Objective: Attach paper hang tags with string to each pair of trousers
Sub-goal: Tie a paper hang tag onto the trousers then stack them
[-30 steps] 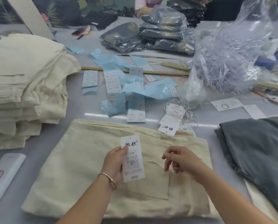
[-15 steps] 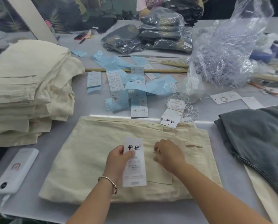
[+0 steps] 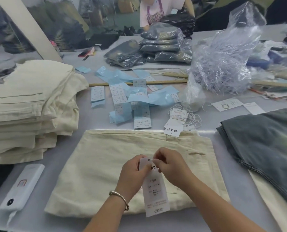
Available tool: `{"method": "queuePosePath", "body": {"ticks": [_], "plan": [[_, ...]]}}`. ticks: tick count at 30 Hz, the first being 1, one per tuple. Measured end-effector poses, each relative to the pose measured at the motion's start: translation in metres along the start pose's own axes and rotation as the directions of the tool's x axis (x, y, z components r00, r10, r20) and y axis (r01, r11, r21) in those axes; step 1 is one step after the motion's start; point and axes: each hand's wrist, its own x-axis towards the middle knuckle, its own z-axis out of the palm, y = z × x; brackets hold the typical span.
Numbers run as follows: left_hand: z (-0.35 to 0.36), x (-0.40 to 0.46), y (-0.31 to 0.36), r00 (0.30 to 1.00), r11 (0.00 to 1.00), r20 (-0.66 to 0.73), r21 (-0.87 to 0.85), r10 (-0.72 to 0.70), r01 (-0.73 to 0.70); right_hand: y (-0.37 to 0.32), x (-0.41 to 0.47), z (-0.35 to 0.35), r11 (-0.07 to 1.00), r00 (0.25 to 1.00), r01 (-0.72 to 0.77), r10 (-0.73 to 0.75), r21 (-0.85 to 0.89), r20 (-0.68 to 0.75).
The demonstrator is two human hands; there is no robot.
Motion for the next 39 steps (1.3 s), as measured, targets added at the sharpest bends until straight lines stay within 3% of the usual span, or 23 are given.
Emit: {"method": "queuePosePath", "body": {"ticks": [3,9,13,17,19,23,26,31,35,37,39], "plan": [[0.013,-0.003,0.011,0.997,0.997,0.043,0.032,0.065,-0.066,0.001,-0.011,-0.005,0.991,0.997,-0.005,-0.005,-0.13,-0.076],[0.036,-0.011,0.026,0.98,0.975,0.096,0.116,0.177,-0.188,0.012,-0.028,-0.024,0.984,0.982,-0.108,0.083,-0.143,-0.169],[0.046,-0.018,0.038,0.986,0.98,0.071,-0.137,0.154,-0.143,0.014,-0.041,-0.036,0.992,0.971,-0.123,0.115,-0.023,-0.209],[0.054,-0.015,0.051,0.967,0.954,-0.028,-0.162,0.252,-0.254,0.013,-0.054,-0.045,0.973,0.956,-0.121,0.168,0.198,-0.24],[0.06,-0.012,0.058,0.976,0.949,-0.002,-0.232,0.219,-0.214,0.012,-0.059,-0.053,0.945,0.947,-0.118,0.199,0.304,-0.251],[0.068,-0.003,0.071,0.958,0.849,0.278,-0.52,0.063,0.095,0.015,-0.064,-0.072,0.925,0.924,-0.087,0.213,0.369,-0.318],[0.079,0.001,0.079,0.954,0.887,0.294,-0.454,0.062,0.082,0.018,-0.068,-0.085,0.904,0.922,-0.076,0.224,0.42,-0.315],[0.105,0.005,0.09,0.981,0.939,0.153,-0.339,0.116,-0.059,0.031,-0.074,-0.102,0.914,0.899,-0.068,0.23,0.401,-0.373],[0.125,0.009,0.097,0.966,0.963,0.156,-0.205,0.206,-0.172,0.043,-0.077,-0.118,0.912,0.892,-0.059,0.231,0.405,-0.389],[0.131,0.011,0.098,0.951,0.97,0.19,-0.038,0.242,-0.239,0.05,-0.078,-0.127,0.959,0.856,-0.062,0.194,0.277,-0.48],[0.136,0.015,0.097,0.933,0.913,0.244,0.249,0.264,-0.323,0.055,-0.082,-0.14,0.993,0.816,-0.035,0.094,0.114,-0.57]]}}
